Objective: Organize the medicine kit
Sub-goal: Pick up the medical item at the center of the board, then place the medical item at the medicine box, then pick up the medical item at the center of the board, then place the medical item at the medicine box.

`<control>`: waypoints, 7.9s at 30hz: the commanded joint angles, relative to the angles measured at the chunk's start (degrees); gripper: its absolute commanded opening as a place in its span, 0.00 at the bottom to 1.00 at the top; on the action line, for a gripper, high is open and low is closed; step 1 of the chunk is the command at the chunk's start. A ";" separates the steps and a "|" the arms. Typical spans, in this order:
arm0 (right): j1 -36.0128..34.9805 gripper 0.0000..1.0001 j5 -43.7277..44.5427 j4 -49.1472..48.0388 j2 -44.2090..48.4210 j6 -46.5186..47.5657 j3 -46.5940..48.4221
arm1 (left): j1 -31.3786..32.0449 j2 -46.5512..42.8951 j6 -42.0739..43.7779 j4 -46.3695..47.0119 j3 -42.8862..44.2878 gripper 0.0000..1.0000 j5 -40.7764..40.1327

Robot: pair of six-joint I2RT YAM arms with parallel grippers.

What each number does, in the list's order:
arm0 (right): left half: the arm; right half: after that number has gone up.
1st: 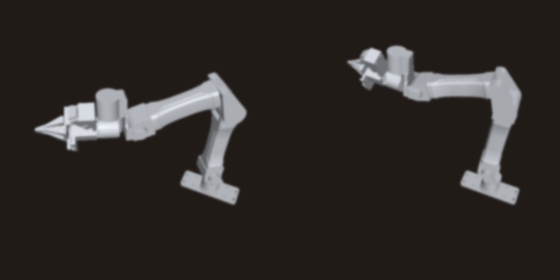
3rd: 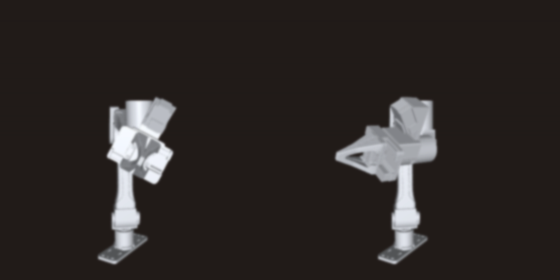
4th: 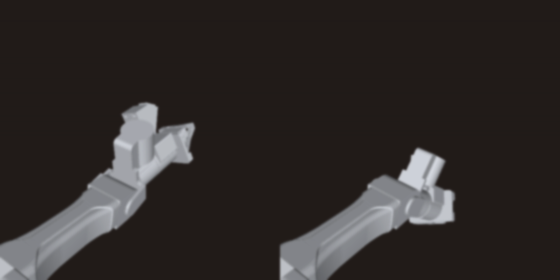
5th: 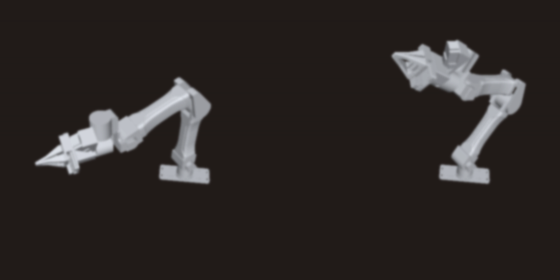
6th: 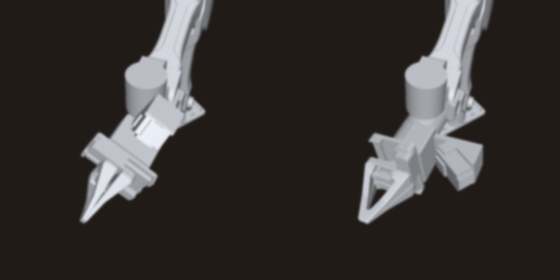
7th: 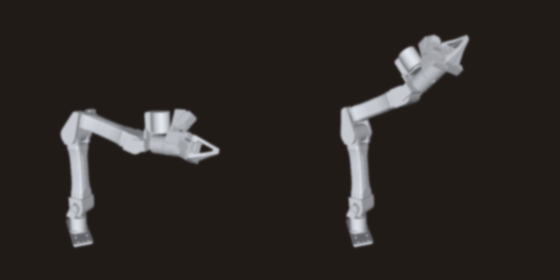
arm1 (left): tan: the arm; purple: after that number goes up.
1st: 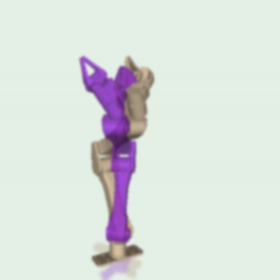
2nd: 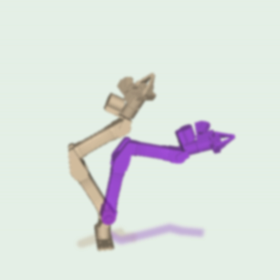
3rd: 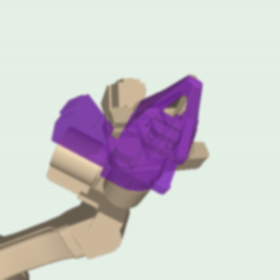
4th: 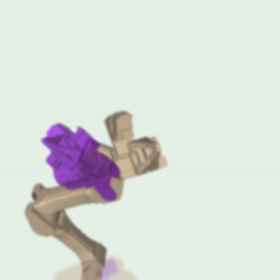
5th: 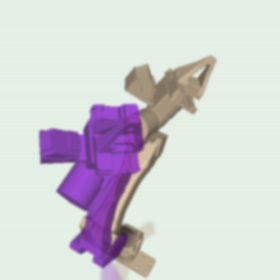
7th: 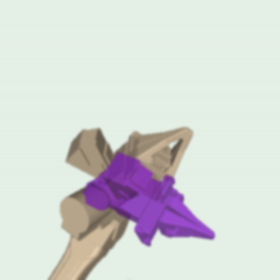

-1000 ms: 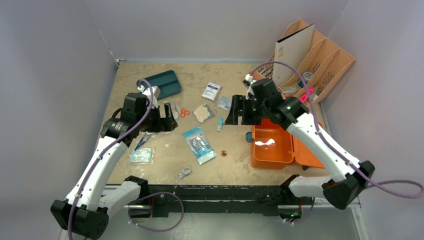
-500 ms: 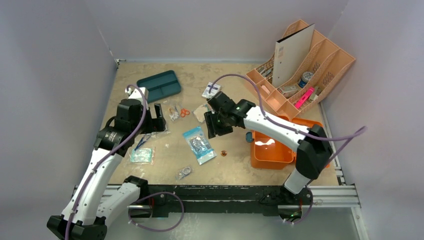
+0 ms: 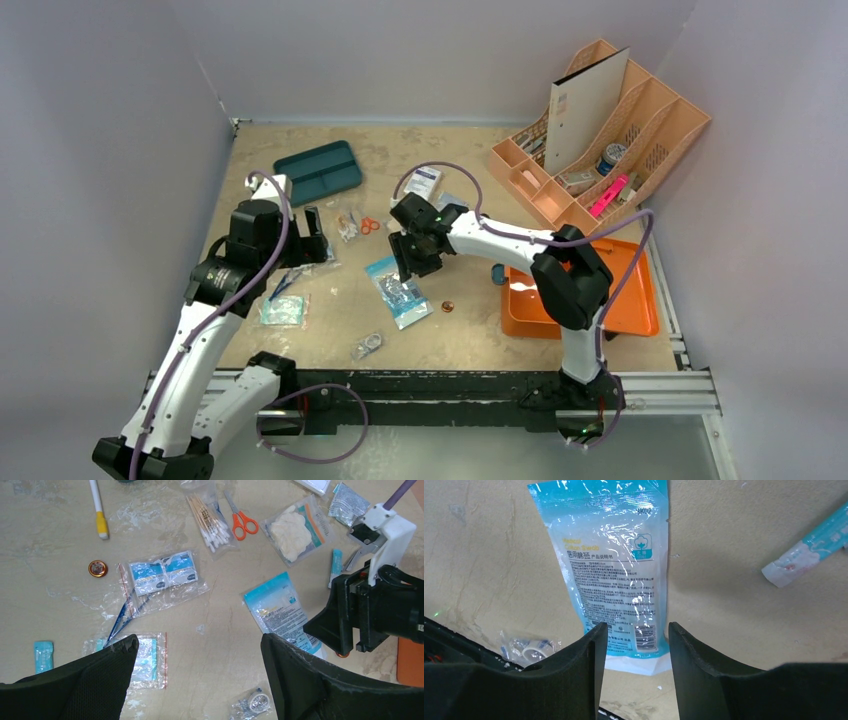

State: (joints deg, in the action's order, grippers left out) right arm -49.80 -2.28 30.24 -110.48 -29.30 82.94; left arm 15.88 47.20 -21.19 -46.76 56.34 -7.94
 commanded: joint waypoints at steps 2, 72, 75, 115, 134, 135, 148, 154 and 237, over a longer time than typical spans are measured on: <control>-0.53 0.51 0.00 -0.51 -1.75 1.42 3.05 | -0.06 -0.69 1.00 1.44 -0.18 0.90 -0.87; 21.39 0.00 26.51 36.66 35.60 3.42 -7.75 | 0.01 0.45 3.52 5.11 -2.10 0.95 16.05; 22.28 0.00 24.01 32.63 35.01 3.20 -11.06 | -0.06 0.35 3.52 5.02 -2.18 0.95 15.86; 26.16 0.89 5.32 24.93 48.51 4.48 -12.10 | -0.01 18.70 3.05 4.01 4.41 0.90 21.35; 26.11 0.99 -7.82 20.35 54.57 2.50 -12.81 | 0.29 61.77 8.96 8.50 36.00 0.65 30.07; 26.15 0.99 -8.31 20.06 54.80 2.15 -13.06 | 0.29 63.25 9.65 8.38 37.58 0.64 29.86; 26.13 0.99 -8.01 20.51 55.04 2.87 -14.04 | 0.38 74.21 10.03 12.61 40.76 0.58 31.43; 26.15 0.99 -8.13 20.25 55.35 2.94 -14.04 | 0.75 76.98 9.76 13.50 40.16 0.55 33.01; 25.97 0.63 -23.15 -17.36 51.51 -22.74 -23.57 | 5.57 26.34 -49.59 44.53 0.10 0.00 51.54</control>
State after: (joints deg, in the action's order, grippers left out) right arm -23.92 -23.46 18.96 -56.58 -50.52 57.56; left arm 21.10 75.22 -67.57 -8.01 57.04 41.78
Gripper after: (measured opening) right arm 0.638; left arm 0.004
